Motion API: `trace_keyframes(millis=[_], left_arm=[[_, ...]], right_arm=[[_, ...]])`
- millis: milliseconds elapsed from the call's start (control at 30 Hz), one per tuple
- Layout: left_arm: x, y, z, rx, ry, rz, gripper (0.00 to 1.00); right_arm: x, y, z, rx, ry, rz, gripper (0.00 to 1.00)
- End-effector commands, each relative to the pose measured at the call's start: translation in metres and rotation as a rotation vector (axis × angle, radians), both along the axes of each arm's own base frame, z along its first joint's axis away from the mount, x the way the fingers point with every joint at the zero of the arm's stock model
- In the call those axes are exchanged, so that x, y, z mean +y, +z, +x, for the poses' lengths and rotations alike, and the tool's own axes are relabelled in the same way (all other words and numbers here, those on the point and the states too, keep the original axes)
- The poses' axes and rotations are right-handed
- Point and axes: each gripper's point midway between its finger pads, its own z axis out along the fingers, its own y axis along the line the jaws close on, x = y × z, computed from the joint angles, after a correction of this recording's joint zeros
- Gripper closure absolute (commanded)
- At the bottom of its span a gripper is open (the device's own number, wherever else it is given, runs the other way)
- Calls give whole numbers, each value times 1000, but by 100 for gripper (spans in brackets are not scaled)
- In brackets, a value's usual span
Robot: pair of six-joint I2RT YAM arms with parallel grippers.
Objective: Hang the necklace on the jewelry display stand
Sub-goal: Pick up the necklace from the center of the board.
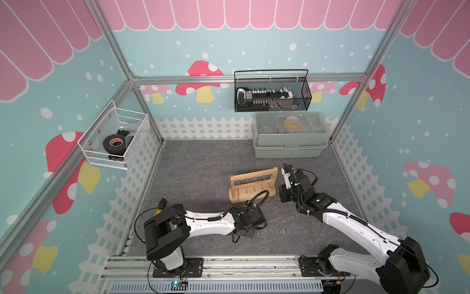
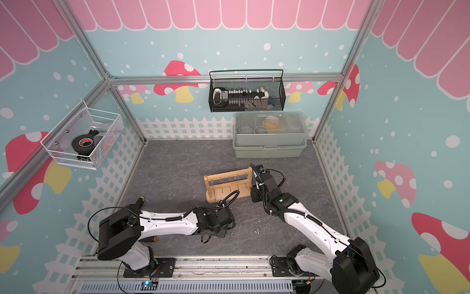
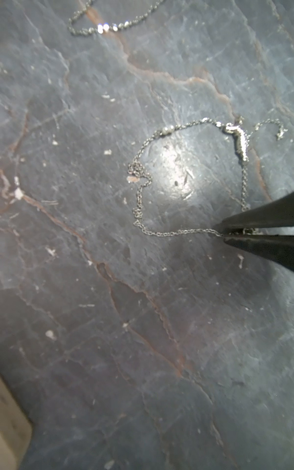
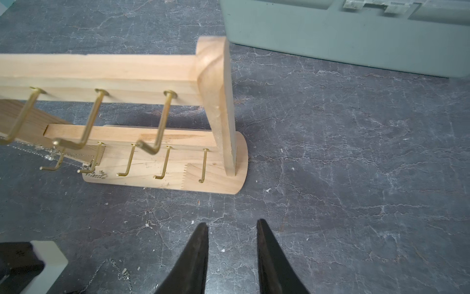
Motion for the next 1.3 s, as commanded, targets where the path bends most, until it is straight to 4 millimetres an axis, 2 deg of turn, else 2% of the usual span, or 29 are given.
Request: trace_keyframes(millis=[0, 133, 233, 500, 600, 700, 800, 933, 1067, 1267], left_arm=[[15, -22, -14, 74, -4, 90, 93], [17, -23, -15, 81, -3, 91, 96], [14, -15, -12, 68, 2, 70, 98], [-6, 46, 25, -45, 17, -86, 100], [-8, 64, 33, -75, 16, -125, 100], [-3, 74, 37, -81, 22, -134, 99], [4, 69, 31, -54, 18, -116, 90], [9, 42, 9, 7, -3, -53, 79], [8, 29, -3, 25, -21, -10, 75], [4, 19, -1, 30, -26, 4, 74]], right_arm=[[-3, 13, 5, -28, -16, 0, 67], [-4, 16, 6, -33, -15, -1, 67], [-2, 17, 6, -30, -4, 0, 67], [7, 9, 5, -2, 43, 4, 67], [9, 5, 4, 8, 56, 6, 67], [13, 2, 3, 18, 75, 6, 67], [11, 0, 3, 19, 70, 4, 67], [7, 0, 5, 19, 44, -6, 67], [2, -4, 7, 25, 20, -11, 67], [4, -7, 7, 33, 21, -1, 67]])
